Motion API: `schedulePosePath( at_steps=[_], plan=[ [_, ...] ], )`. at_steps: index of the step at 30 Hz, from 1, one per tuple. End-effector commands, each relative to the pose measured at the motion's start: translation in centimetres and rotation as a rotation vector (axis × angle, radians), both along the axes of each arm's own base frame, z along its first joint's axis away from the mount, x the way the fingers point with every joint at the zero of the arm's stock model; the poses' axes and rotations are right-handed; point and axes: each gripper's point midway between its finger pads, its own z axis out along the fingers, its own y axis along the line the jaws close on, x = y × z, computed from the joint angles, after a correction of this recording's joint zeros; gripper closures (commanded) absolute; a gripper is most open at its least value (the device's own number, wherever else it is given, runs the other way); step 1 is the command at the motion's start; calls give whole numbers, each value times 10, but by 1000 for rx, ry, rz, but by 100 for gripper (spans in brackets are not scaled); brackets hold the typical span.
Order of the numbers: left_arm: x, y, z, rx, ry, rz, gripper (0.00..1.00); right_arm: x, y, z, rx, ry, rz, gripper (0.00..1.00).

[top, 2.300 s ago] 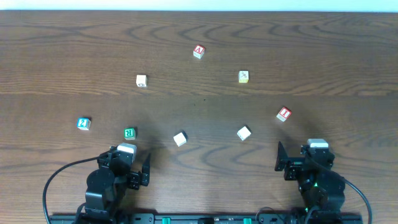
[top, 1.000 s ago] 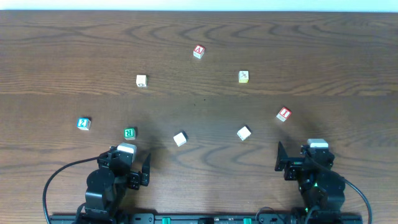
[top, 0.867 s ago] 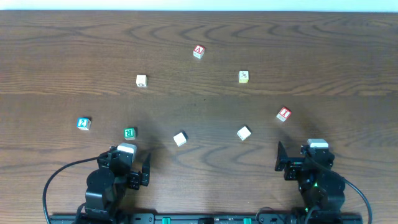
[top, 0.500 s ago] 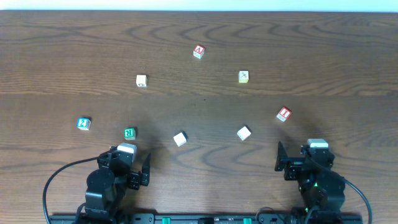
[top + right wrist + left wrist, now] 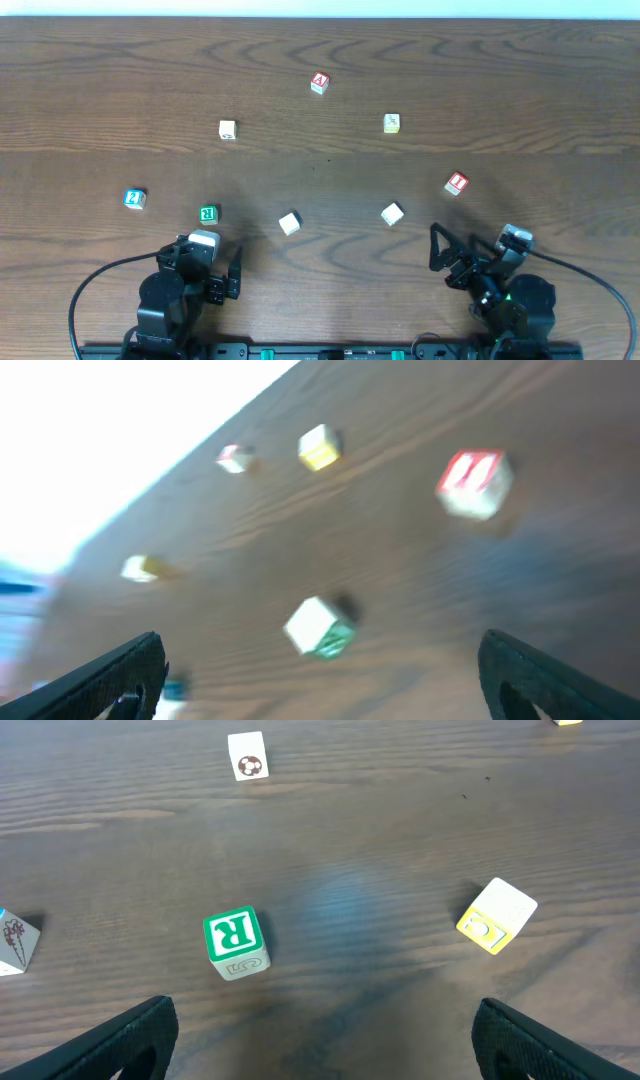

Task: Spell out Ai2
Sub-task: 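Reach the right gripper to the red 'I' block and grasp it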

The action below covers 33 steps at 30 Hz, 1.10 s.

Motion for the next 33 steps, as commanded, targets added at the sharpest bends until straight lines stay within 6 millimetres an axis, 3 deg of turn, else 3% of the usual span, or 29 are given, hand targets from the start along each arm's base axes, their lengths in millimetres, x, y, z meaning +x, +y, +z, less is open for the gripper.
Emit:
schedulePosePath(
  at_steps=[1,9,11,16,20,26,29,33],
  plan=[
    [1,2,-2,9,-3,7,5,-6,19,1,245,71,29,1],
    [1,2,-2,9,-3,7,5,13,15,46,192,-146,42,1],
    [1,2,-2,9,-3,7,5,19,13,48,188,-151,28,1],
    [1,2,-1,9,-3,7,5,37,11,20,150,0,18,1],
    [1,2,-1,9,-4,7,5,54,9,11,56,112,39,1],
    [1,2,-1,9,-3,7,5,111,0,11,-46,279,38,1],
    [1,2,-2,9,-3,7,5,129,-14,-2,-98,420,-20,1],
    [1,2,-2,9,-3,7,5,138,-38,-18,-198,652,-116,1]
  ],
)
